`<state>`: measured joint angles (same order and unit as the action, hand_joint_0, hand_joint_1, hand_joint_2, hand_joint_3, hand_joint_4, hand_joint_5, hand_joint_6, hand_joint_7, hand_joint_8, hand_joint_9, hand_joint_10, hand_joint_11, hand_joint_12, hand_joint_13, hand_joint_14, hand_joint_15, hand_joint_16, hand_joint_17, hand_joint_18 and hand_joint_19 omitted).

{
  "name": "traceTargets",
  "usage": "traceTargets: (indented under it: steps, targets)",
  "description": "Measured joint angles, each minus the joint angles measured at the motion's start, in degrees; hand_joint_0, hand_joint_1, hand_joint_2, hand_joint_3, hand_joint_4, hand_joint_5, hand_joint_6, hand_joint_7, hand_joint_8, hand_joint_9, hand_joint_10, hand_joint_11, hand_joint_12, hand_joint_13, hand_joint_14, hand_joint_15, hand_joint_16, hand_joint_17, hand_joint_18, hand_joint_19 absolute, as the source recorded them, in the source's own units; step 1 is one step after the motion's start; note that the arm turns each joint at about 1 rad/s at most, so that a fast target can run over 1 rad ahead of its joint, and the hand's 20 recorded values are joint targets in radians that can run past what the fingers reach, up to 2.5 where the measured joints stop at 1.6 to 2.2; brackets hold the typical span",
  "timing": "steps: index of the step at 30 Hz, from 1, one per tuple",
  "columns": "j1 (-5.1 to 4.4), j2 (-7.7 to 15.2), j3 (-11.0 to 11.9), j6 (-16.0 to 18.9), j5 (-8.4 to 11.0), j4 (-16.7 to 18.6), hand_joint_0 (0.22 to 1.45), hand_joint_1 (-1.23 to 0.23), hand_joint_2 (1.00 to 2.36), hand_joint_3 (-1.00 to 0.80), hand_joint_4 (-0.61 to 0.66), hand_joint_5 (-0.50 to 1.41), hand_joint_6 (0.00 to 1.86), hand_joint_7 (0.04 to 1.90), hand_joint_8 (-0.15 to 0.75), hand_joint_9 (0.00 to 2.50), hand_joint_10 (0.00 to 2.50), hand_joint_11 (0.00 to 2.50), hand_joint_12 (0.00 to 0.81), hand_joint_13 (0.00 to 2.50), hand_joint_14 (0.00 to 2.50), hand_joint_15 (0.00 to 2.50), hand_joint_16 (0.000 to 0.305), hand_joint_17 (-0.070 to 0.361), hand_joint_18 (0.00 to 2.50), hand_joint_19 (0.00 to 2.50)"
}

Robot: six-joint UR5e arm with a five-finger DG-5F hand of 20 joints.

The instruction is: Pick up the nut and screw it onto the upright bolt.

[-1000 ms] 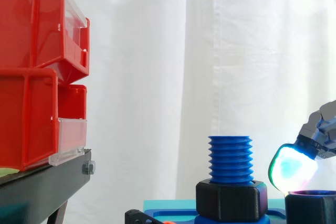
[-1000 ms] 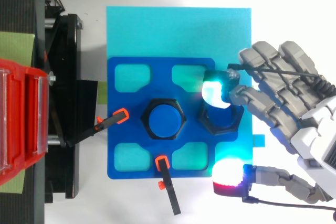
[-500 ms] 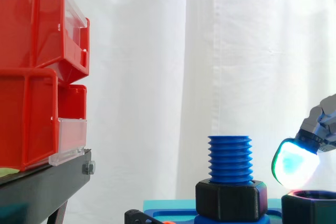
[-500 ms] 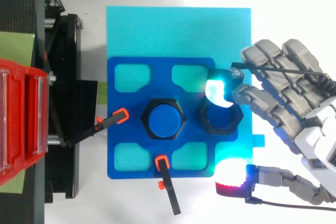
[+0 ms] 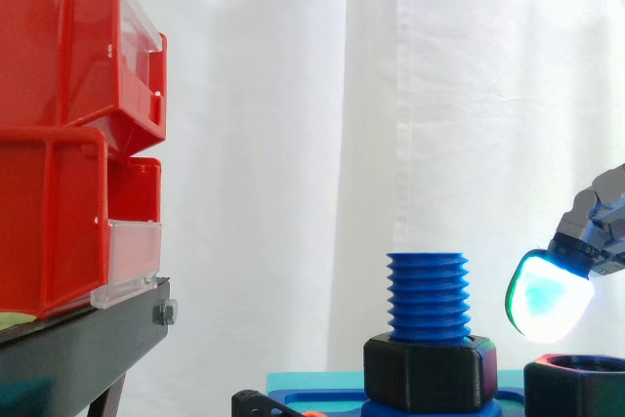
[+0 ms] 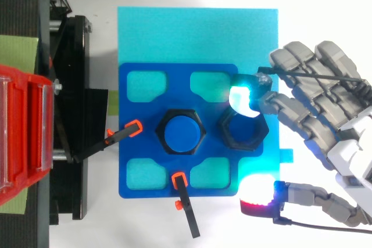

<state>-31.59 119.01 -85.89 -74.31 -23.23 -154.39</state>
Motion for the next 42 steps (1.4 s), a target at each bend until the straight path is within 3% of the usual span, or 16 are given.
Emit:
traceTargets:
  steps: [9,18,42]
  targets:
    - [0.53,0.01,0.02,3.32,-0.10,-4.22,0.35,-0.72,1.00,-0.50,0.25,-0.28,0.50,0.81,0.329,0.11,0.00,0.00,0.464,0.13,0.00,0.00,0.069,0.155,0.04,0.00]
    - [0.84,0.01,0.02,4.19,-0.15,-4.85,0.34,-0.71,1.00,-0.50,0.27,-0.28,0.50,0.82,0.337,0.10,0.00,0.00,0.471,0.12,0.00,0.00,0.070,0.158,0.04,0.00]
    - [1.00,0.16,0.02,2.85,-0.58,0.57,0.34,-0.72,1.00,-0.50,0.29,-0.27,0.50,0.80,0.354,0.15,0.00,0.00,0.484,0.18,0.00,0.00,0.072,0.162,0.14,0.00]
